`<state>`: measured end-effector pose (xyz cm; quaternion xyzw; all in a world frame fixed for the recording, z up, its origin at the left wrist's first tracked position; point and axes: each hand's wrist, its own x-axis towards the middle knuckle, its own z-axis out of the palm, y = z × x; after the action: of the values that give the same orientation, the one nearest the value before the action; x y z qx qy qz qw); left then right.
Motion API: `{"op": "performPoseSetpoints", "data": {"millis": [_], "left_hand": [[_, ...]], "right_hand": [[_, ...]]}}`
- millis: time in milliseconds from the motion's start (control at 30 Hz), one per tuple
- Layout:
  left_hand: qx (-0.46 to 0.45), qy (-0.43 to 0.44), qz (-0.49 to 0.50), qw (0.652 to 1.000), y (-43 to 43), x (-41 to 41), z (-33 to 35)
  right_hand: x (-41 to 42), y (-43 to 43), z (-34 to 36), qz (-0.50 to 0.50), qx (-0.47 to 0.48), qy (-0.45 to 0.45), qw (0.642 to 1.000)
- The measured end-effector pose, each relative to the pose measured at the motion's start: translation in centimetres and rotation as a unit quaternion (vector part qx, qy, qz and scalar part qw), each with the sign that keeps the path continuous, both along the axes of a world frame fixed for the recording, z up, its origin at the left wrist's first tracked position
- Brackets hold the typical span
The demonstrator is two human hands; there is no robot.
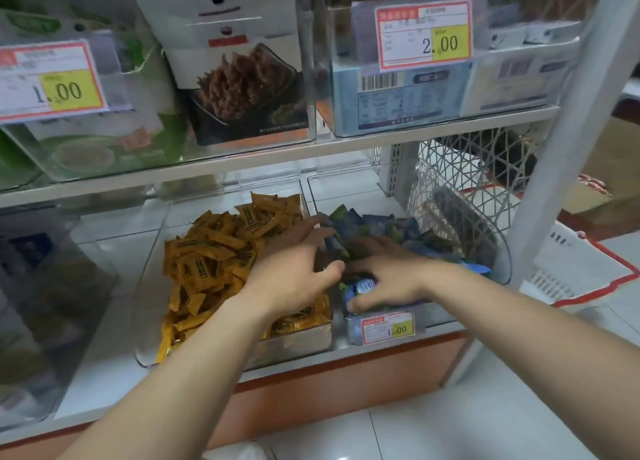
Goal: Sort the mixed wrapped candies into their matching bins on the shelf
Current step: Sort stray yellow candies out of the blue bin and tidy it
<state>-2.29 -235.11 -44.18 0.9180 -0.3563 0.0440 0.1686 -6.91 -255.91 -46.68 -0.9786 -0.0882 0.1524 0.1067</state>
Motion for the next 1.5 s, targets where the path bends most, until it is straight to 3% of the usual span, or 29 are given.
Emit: {"op": "performPoseSetpoints", "data": {"millis": [200,333,400,500,567,633,700,900,1067,1500], "left_hand": [[-0.031,0.012,0.002,0.999,0.3,0.4,-0.6],[-0.032,0.029,-0.011,0.999,0.5,0.3,-0.2],[-0.030,0.033,-0.011,0.999,0.5,0.3,-0.1],[-0.031,0.034,-0.012,0.999,0.4,0.3,-0.1],[-0.035,0.030,-0.014,0.999,0.3,0.3,-0.2],[-0.037,0.025,-0.013,0.999,0.1,0.3,-0.2],[-0.038,0.023,-0.014,0.999,0.1,0.2,-0.2],[-0.038,0.036,-0.002,0.999,0.2,0.1,0.0],[-0.038,0.035,-0.003,0.999,0.2,0.1,0.1],[-0.041,0.047,-0.008,0.998,0.2,0.3,0.0]], "right_hand": [[4.0,-4.1,-0.1,-0.033,-0.096,-0.069,0.992],[5.3,-7.8,0.7,-0.111,-0.134,-0.081,0.981],[5.3,-8.0,1.1,-0.142,-0.152,-0.141,0.968],[4.2,-5.4,1.6,-0.089,-0.005,-0.257,0.962],[3.4,-2.5,1.0,0.009,0.059,-0.193,0.979],[3.0,-0.4,-0.4,0.051,0.001,-0.048,0.998],[3.2,0.1,-1.7,0.038,-0.091,0.045,0.994],[5.5,-1.7,-1.1,0.028,-0.167,-0.046,0.984],[6.3,-5.6,1.0,-0.039,-0.150,-0.123,0.980],[5.6,-6.8,2.6,-0.050,-0.201,-0.057,0.977]]}}
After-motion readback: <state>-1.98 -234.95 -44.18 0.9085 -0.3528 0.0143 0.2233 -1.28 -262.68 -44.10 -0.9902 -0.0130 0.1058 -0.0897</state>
